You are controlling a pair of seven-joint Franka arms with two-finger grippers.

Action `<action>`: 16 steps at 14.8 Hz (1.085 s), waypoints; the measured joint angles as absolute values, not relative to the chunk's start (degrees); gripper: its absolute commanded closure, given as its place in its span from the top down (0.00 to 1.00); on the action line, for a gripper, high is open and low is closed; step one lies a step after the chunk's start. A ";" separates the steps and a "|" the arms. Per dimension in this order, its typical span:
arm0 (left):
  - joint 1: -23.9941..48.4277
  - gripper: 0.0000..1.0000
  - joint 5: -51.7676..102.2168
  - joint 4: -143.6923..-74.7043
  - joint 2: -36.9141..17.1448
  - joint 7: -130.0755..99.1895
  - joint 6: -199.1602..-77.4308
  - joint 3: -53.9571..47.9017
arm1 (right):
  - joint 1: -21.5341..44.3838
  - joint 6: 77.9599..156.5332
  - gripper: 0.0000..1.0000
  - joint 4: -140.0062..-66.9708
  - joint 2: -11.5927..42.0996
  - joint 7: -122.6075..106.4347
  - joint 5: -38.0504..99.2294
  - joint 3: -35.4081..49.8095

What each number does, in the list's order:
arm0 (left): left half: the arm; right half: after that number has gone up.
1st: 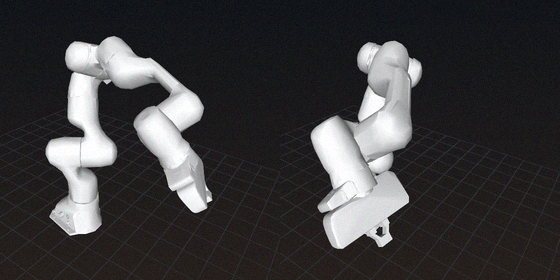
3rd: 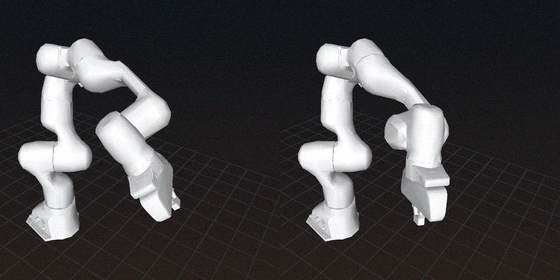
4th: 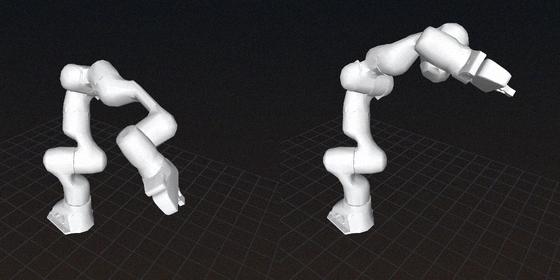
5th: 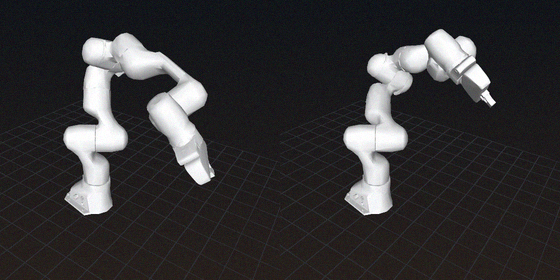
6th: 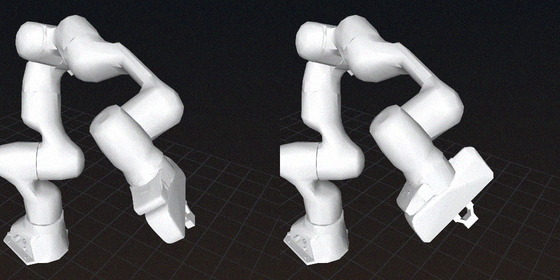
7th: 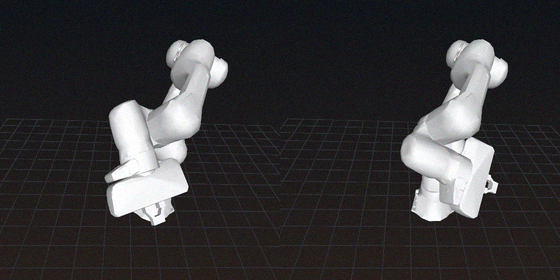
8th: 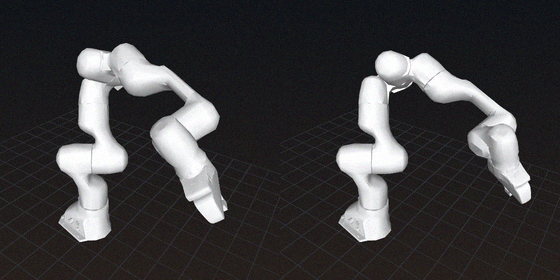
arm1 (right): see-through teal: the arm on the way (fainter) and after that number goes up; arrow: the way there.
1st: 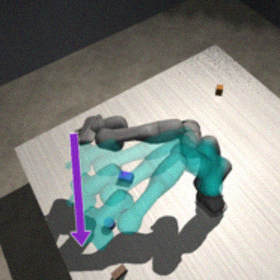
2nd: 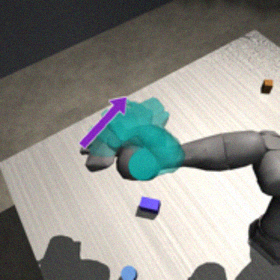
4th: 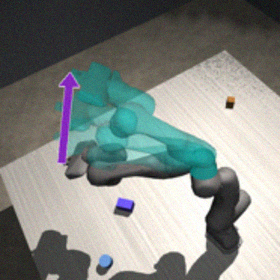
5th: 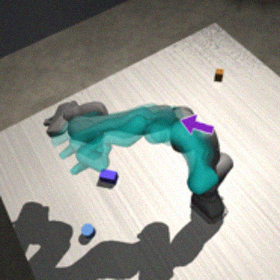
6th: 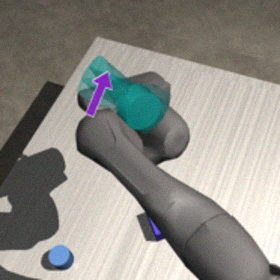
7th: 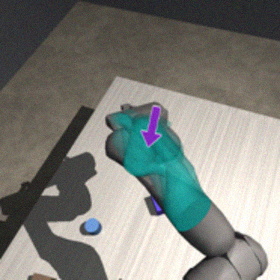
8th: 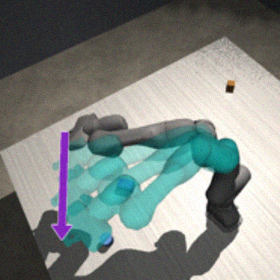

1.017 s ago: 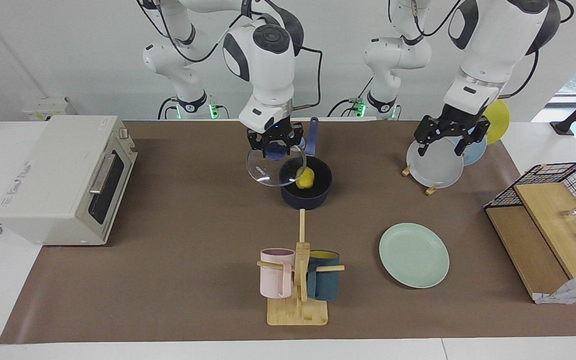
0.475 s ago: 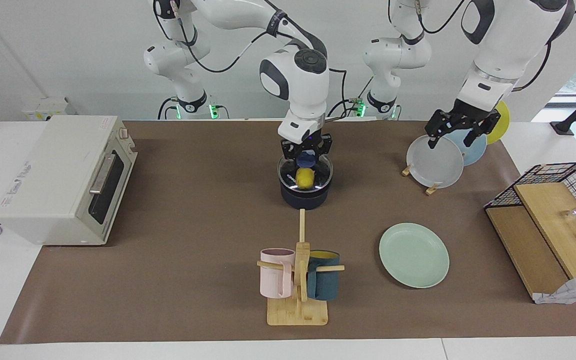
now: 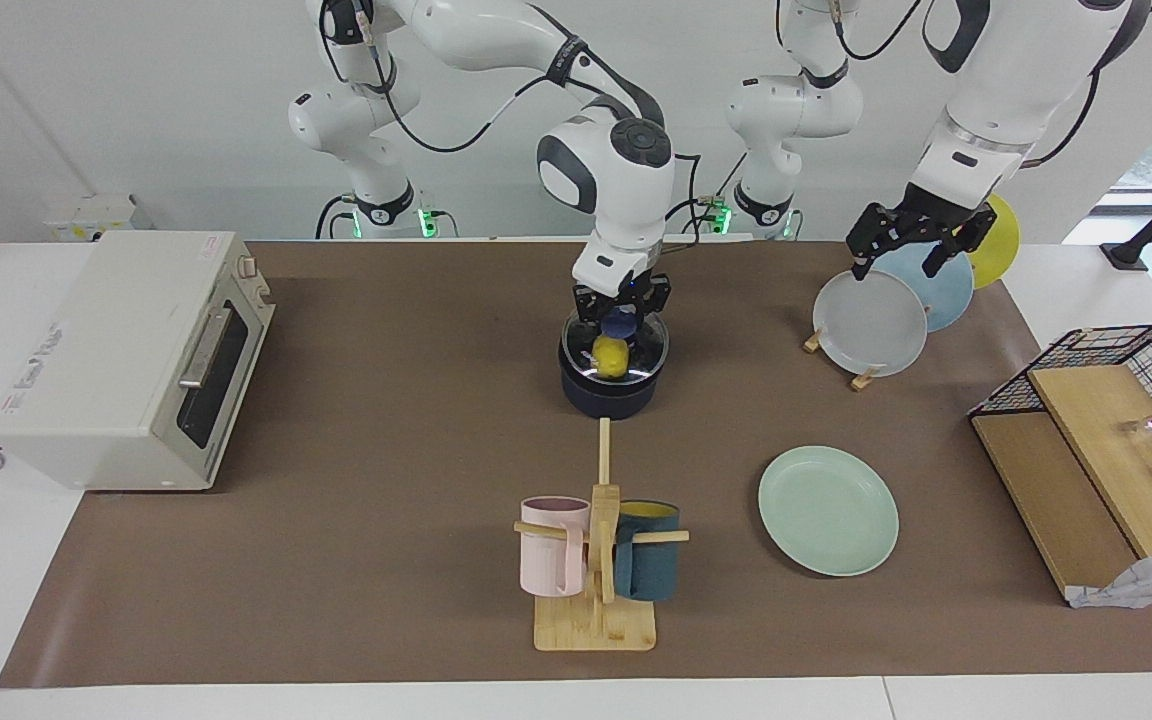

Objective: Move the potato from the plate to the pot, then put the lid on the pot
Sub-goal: 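Lower the glass lid onto the pot with the right gripper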

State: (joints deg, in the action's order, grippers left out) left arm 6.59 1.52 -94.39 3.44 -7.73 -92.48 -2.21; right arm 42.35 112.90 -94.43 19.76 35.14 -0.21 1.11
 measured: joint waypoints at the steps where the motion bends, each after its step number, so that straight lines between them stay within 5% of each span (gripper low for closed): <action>1: 6.57 1.00 1.54 -94.38 3.41 -7.73 -92.47 -2.22 | 42.35 112.90 0.00 -94.52 19.70 35.14 -0.77 1.11; 16: 6.39 1.00 1.57 -95.19 2.74 -7.73 -91.01 -2.35 | 42.40 119.53 0.00 -98.14 18.45 35.14 -3.66 1.05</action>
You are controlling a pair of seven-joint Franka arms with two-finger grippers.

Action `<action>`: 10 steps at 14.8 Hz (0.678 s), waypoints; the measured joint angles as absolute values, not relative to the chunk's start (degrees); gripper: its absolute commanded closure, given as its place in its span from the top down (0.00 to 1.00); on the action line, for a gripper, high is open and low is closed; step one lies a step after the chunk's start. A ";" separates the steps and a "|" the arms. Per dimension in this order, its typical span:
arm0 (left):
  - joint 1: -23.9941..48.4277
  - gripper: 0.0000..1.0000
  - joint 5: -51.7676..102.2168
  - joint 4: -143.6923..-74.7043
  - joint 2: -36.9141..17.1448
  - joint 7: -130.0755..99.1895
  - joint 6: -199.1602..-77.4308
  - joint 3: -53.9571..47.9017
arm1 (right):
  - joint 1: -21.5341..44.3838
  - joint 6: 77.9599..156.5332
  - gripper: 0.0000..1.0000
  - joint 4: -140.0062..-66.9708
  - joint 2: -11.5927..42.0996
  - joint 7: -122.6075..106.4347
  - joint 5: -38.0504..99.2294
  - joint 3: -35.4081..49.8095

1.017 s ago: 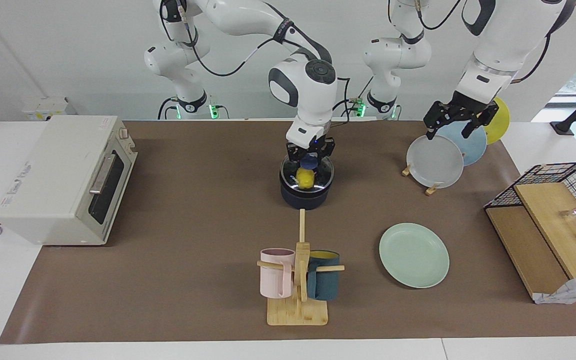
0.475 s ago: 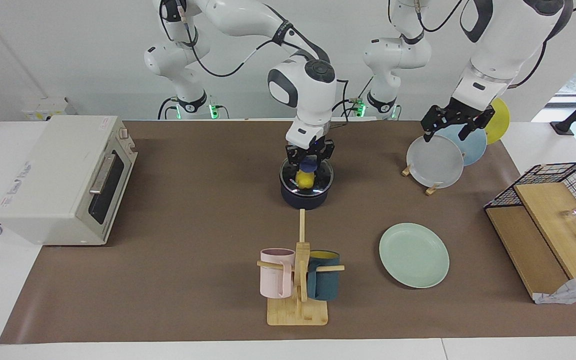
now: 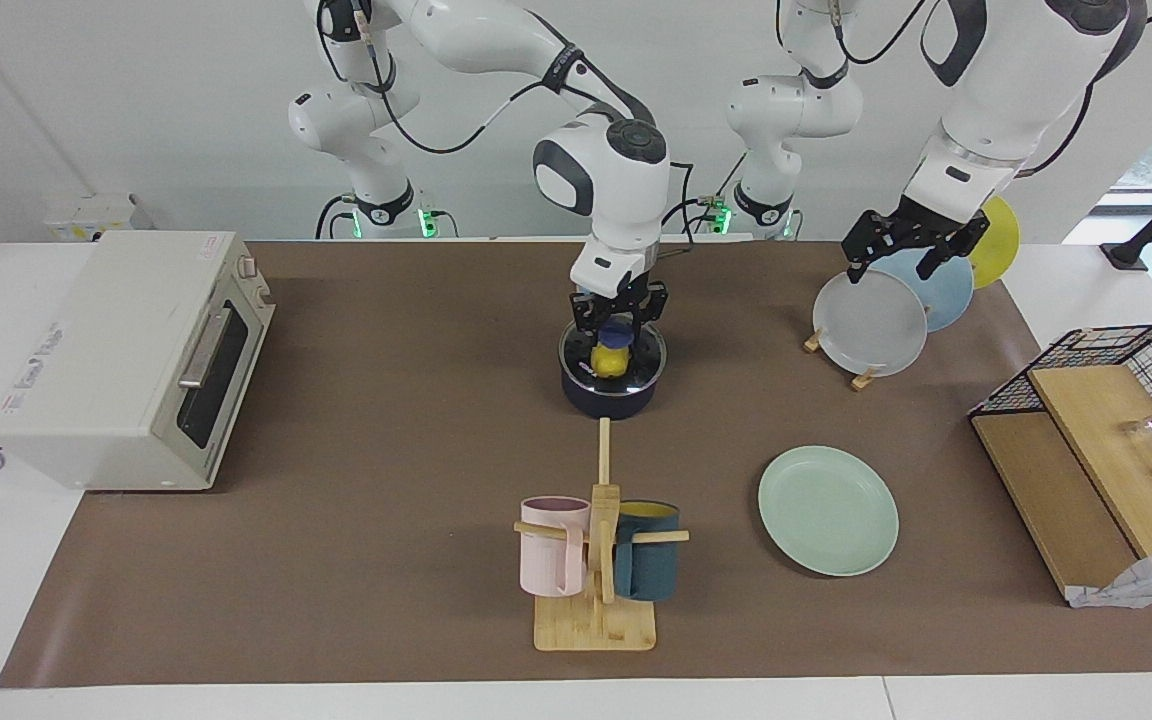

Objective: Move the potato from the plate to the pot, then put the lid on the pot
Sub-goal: 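Lower the glass lid onto the pot with the right gripper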

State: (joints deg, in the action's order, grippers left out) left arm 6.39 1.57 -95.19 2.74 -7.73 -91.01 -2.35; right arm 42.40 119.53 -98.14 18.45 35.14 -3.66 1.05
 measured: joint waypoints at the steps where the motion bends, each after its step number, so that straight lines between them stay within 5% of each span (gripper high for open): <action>1: 6.37 1.00 1.57 -95.19 2.74 -7.73 -90.99 -2.35 | 42.40 120.26 0.00 -98.84 18.06 35.14 -3.71 1.05; 2: 6.36 1.00 1.57 -95.19 2.74 -7.73 -90.97 -2.34 | 42.40 120.71 0.00 -99.33 17.77 35.14 -3.72 1.05; 3: 6.35 1.00 1.57 -95.19 2.74 -7.73 -90.90 -2.34 | 42.40 120.96 0.33 -99.57 17.64 35.14 -3.73 1.03; 4: 6.35 1.00 1.57 -95.19 2.74 -7.73 -90.78 -2.34 | 42.39 121.07 0.99 -99.67 17.59 35.14 -3.73 1.03; 10: 6.33 1.00 1.56 -95.19 2.74 -7.73 -90.24 -2.35 | 42.34 121.23 1.00 -101.04 17.69 35.14 -3.74 0.95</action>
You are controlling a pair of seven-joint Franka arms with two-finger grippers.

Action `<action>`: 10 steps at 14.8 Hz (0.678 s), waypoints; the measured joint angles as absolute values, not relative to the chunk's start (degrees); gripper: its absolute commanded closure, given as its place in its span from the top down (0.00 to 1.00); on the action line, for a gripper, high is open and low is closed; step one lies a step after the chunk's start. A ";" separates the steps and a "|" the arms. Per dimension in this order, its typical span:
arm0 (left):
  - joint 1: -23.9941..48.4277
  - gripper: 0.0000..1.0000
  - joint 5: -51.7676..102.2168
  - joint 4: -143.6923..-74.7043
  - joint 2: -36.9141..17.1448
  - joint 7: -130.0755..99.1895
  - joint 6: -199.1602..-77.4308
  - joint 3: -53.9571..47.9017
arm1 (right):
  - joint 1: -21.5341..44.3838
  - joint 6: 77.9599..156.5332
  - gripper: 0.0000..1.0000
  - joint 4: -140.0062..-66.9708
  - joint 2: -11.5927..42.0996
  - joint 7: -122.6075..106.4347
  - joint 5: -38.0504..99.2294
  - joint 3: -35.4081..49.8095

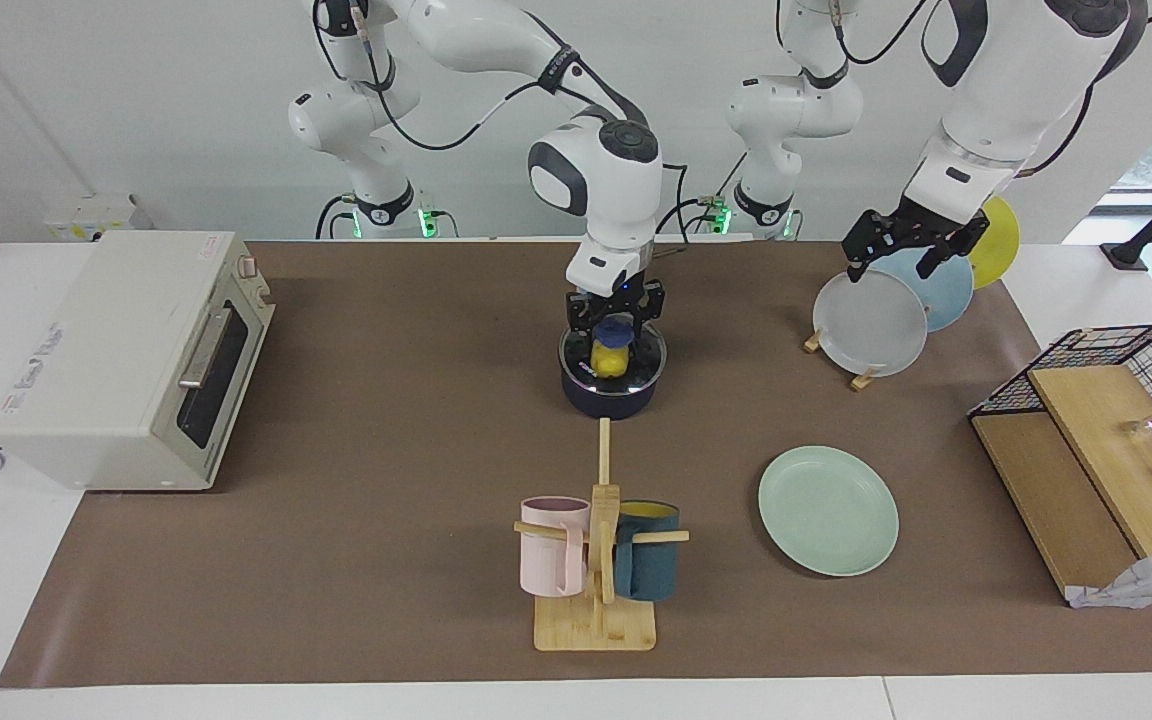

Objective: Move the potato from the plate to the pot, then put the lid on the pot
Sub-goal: 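Lower the glass lid onto the pot with the right gripper, then release the lid and raise the right gripper away from the pot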

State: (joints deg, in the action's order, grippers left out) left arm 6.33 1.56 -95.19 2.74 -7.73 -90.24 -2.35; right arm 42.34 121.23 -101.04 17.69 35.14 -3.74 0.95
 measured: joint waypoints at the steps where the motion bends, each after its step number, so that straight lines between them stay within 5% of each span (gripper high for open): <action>1: 6.33 1.00 1.50 -95.19 2.74 -7.73 -90.23 -2.37 | 42.35 121.23 1.00 -100.97 17.68 35.14 -3.74 0.95; 10: 6.34 1.00 1.18 -95.19 2.74 -7.65 -90.17 -2.56 | 38.89 108.94 1.00 -91.07 15.59 35.13 -3.77 -0.13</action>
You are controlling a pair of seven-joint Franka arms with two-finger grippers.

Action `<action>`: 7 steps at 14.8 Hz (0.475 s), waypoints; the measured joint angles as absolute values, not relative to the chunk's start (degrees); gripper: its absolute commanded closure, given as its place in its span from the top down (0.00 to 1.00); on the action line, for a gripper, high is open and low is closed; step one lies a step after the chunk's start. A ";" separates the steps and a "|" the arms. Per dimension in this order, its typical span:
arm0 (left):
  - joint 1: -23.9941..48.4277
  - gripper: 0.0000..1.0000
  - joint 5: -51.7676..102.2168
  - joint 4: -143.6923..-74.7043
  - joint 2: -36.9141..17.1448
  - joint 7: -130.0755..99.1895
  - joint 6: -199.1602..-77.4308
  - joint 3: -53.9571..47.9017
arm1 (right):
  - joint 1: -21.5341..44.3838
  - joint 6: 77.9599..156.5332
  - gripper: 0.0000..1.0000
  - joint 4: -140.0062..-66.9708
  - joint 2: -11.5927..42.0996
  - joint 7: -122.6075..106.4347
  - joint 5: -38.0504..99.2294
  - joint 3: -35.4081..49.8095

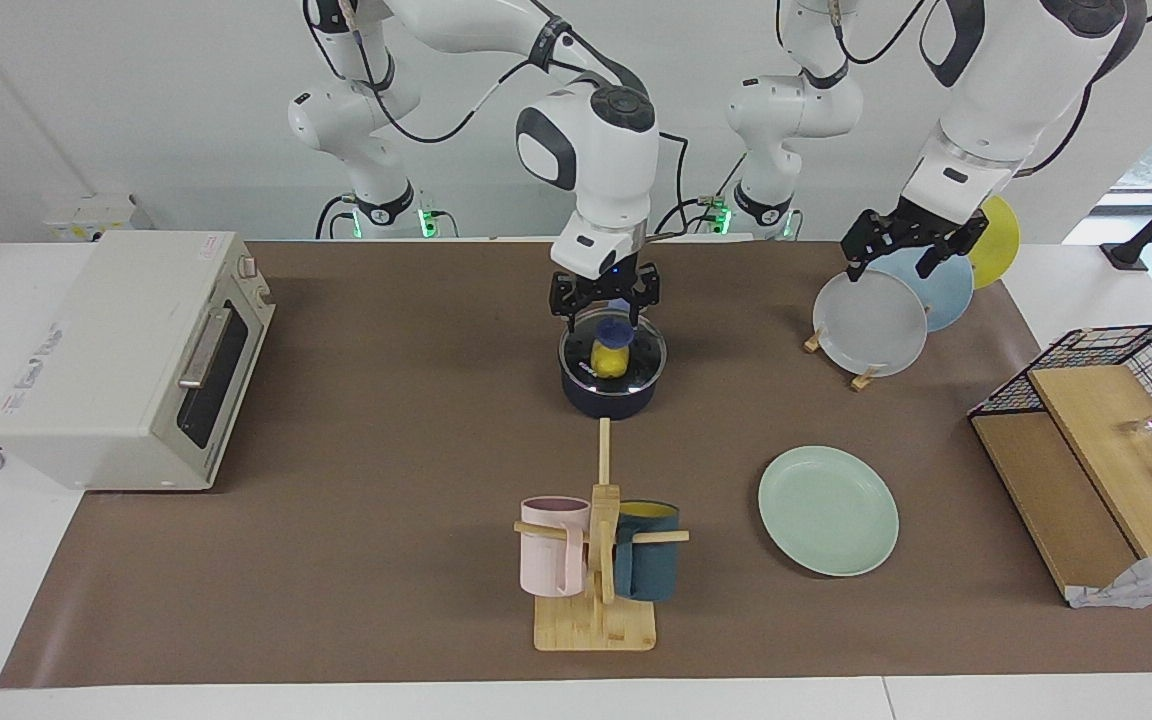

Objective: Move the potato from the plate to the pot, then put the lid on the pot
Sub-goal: 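Release the lid and raise the right gripper away from the pot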

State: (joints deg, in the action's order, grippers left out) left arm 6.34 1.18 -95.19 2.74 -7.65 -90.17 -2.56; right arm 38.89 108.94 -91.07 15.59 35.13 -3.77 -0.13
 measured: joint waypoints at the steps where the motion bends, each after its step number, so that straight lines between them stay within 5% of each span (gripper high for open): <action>1: 6.34 1.00 1.18 -95.19 2.74 -7.65 -90.17 -2.57 | 37.11 106.51 1.00 -89.80 14.66 34.94 -3.77 -0.18; 7: 6.34 1.00 1.17 -95.19 2.74 -7.62 -90.14 -2.59 | 24.44 91.94 1.00 -87.82 5.41 21.74 -3.75 -0.41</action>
State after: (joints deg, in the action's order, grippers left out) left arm 6.34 1.17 -95.19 2.74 -7.62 -90.14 -2.59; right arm 24.44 91.94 -87.82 5.41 21.74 -3.75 -0.41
